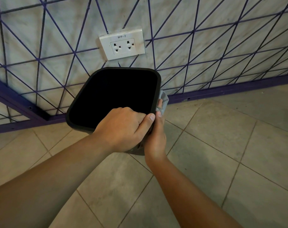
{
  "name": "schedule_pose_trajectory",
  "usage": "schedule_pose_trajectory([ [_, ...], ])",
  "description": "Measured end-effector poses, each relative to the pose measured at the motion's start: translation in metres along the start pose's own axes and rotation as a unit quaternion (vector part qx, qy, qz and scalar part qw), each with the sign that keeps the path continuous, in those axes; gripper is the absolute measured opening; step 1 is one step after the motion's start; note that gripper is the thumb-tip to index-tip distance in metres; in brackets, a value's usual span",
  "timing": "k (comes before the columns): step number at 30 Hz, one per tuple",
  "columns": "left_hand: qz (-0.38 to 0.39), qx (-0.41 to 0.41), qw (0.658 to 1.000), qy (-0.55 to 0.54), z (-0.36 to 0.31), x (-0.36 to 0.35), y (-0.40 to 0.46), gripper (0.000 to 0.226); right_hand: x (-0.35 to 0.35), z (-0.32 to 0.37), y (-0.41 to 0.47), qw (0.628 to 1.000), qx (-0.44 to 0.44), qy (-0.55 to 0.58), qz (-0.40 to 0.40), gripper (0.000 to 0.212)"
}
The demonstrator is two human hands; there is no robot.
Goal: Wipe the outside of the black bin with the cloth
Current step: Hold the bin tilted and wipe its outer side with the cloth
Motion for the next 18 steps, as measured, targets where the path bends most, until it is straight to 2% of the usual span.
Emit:
schedule_pose_trajectory([
  [1,-0.002,0.002,1.000,-0.002,0.000,0.000,0.000,0.051,0.001,-0.003,0.001,1.000,0.011,-0.009,-0.006,0.085],
  [3,-0.004,0.007,1.000,-0.010,0.001,-0.001,0.001,0.053,0.003,0.001,0.012,0.999,-0.019,0.012,-0.029,0.090],
  [5,-0.003,0.009,1.000,-0.018,0.001,-0.001,0.000,0.052,0.003,0.002,0.016,0.998,-0.048,0.044,-0.027,0.087],
  [8,0.002,0.005,1.000,-0.022,0.001,-0.001,0.000,0.049,-0.001,0.001,-0.005,1.000,-0.011,0.008,-0.005,0.083],
  [10,-0.005,0.006,1.000,-0.012,0.001,0.000,0.001,0.051,0.001,-0.003,-0.001,1.000,-0.005,-0.007,-0.025,0.088],
  [13,-0.011,0.003,1.000,-0.007,-0.001,0.001,0.001,0.050,0.006,-0.001,0.015,0.997,-0.056,0.025,-0.039,0.100],
  [16,-0.009,0.002,1.000,-0.004,0.000,0.000,-0.001,0.050,-0.001,0.001,-0.006,0.999,-0.034,0.009,-0.010,0.088],
  [18,-0.011,0.001,1.000,0.003,0.000,0.001,-0.001,0.049,-0.002,-0.004,-0.015,0.999,-0.023,-0.021,-0.023,0.083],
])
Point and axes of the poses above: each hand's wrist, its own y-axis towards the middle knuckle, its own x-axis out of the back of the hand, z = x × y, the point moved 1 cm from there along y, towards the middle knuckle, and after that the axes turned 1 degree about y, right-handed, at the moved point
